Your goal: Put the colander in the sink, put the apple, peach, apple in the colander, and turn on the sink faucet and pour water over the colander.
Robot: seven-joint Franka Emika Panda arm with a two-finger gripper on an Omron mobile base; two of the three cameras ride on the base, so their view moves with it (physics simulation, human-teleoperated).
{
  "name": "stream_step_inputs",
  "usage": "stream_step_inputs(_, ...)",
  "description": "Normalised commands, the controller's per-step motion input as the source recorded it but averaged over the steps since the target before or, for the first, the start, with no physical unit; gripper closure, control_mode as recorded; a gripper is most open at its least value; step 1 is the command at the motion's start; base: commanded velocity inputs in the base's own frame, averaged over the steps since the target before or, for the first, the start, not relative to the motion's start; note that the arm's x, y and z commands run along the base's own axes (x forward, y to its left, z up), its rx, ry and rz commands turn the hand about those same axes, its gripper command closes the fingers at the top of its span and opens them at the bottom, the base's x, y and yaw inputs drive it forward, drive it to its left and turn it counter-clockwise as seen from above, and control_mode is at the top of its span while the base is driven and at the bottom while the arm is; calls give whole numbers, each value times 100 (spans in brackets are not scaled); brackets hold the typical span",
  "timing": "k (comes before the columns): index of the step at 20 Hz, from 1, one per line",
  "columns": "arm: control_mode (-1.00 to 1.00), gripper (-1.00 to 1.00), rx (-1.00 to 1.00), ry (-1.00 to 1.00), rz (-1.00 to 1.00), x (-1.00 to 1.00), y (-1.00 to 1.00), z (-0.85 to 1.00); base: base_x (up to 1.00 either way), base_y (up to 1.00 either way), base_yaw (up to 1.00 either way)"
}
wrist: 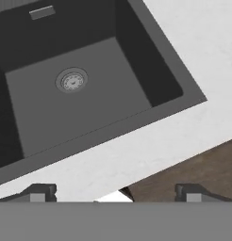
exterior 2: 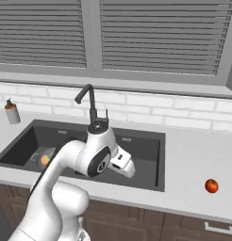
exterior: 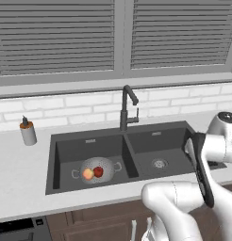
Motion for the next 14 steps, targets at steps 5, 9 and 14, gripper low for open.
stream_step_inputs(5, -100, -100, 0, 0, 0, -3, -100, 10, 0, 0, 0)
stream_step_inputs(9, -100, -100, 0, 0, 0, -3, -100, 10, 0, 0, 0)
stream_step_inputs(14, -100, -100, 0, 3, 0, 0, -100, 8, 0, 0, 0)
